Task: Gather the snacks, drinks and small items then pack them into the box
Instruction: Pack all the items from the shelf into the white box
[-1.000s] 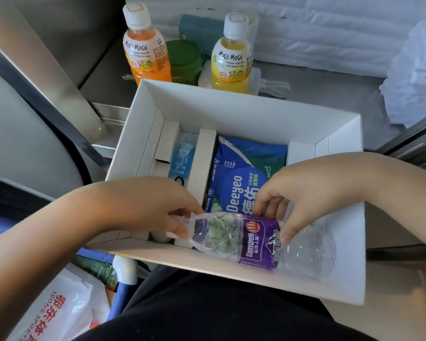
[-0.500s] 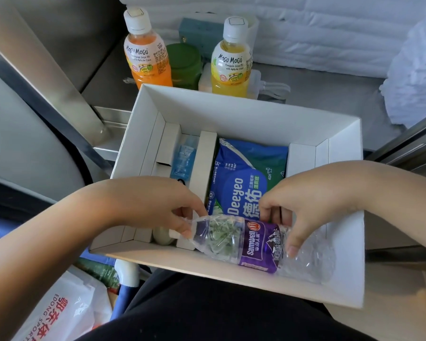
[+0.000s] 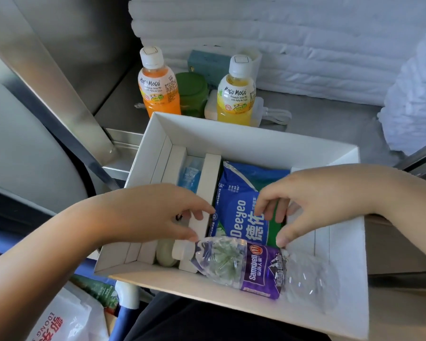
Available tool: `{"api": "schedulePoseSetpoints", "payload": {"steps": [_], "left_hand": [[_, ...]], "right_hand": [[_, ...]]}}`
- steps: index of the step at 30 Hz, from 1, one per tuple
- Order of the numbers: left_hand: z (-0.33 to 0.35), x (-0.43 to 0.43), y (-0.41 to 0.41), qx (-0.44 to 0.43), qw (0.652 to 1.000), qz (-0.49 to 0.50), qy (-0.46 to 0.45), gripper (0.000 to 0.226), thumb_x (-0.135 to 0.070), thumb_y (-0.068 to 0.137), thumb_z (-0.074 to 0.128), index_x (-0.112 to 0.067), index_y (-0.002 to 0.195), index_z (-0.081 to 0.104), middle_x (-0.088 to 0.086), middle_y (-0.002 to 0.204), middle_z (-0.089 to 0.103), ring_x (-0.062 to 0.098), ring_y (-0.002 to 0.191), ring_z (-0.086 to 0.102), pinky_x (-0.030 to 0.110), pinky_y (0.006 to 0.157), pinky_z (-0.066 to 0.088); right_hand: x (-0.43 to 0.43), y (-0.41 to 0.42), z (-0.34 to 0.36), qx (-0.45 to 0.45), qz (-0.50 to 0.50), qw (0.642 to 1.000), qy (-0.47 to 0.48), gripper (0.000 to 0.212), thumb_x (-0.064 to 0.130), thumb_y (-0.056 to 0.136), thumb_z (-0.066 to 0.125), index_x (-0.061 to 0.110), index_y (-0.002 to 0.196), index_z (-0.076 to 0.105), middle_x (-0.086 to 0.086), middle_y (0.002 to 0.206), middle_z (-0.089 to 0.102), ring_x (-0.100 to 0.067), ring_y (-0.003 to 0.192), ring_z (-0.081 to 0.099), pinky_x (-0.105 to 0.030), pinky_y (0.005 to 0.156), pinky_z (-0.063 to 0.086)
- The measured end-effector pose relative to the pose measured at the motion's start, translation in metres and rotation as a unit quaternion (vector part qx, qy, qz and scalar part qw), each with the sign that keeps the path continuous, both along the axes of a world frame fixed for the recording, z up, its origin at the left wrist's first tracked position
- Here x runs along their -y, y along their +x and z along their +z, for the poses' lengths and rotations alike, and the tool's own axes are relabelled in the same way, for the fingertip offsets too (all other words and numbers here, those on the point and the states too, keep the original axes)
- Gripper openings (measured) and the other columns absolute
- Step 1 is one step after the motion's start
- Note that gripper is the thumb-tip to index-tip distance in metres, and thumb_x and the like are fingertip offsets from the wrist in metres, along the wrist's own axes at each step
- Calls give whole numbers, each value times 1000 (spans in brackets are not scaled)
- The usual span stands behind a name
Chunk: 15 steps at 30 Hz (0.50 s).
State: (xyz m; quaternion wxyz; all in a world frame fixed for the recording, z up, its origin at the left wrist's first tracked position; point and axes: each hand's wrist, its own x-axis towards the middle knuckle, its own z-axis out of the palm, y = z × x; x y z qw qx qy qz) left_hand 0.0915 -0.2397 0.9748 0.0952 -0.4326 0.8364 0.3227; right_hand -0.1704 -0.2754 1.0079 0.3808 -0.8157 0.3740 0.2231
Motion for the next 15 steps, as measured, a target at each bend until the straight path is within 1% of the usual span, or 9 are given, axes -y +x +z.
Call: {"api": "schedulePoseSetpoints", "payload": {"steps": [2,4,5,7,9,11,13,15], "left_hand": [[11,6,-3,-32,997,27,-71,38,-56,84,48,-56,121,43,-43,103,45,-22,104,38,5,82,36],[21,11,-7,-69,983,61,-159,41,-56,82,42,-50,122,47,-44,101,43,-26,102,36,-2,79,32],[25,13,-9,-92,971,74,-209,41,-52,83,42,-46,122,50,-42,103,44,-24,100,37,-5,81,29],[34,18,-12,-126,940,96,-302,38,-41,87,47,-33,123,56,-29,110,49,-17,102,37,-6,85,26],[41,26,-15,-135,914,114,-367,36,-31,89,51,-23,124,58,-15,116,56,-4,109,43,3,89,30],[44,34,-18,-131,895,130,-407,36,-26,90,53,-19,125,58,-6,120,59,9,113,49,14,93,31],[45,41,-21,-125,884,142,-428,35,-26,91,51,-18,124,58,-2,120,60,14,114,51,18,92,32],[45,45,-23,-124,876,146,-442,35,-27,91,49,-16,122,60,-1,119,61,17,111,54,22,90,36]], "right_hand": [[8,2,8,52,-32,997,-36,43,50,76,70,39,114,56,22,102,62,7,94,60,-27,87,52],[15,4,15,103,-61,990,-69,34,42,81,68,37,113,59,20,101,64,7,94,60,-24,87,52],[18,6,19,128,-74,985,-85,31,39,82,68,37,112,60,20,100,64,7,93,61,-23,86,51],[24,9,26,178,-97,972,-119,26,33,83,68,35,108,63,19,98,66,6,92,61,-21,86,50],[31,11,33,225,-119,954,-157,22,28,83,67,32,104,66,16,97,68,3,92,63,-23,88,50],[42,13,39,274,-148,928,-207,16,24,84,67,30,99,67,14,93,69,0,88,64,-23,86,50],[58,14,41,312,-190,892,-267,13,21,85,67,29,95,68,12,90,69,0,82,64,-18,80,50],[79,14,38,314,-236,862,-319,14,19,85,67,29,94,66,12,90,68,2,79,63,-13,74,49]]}}
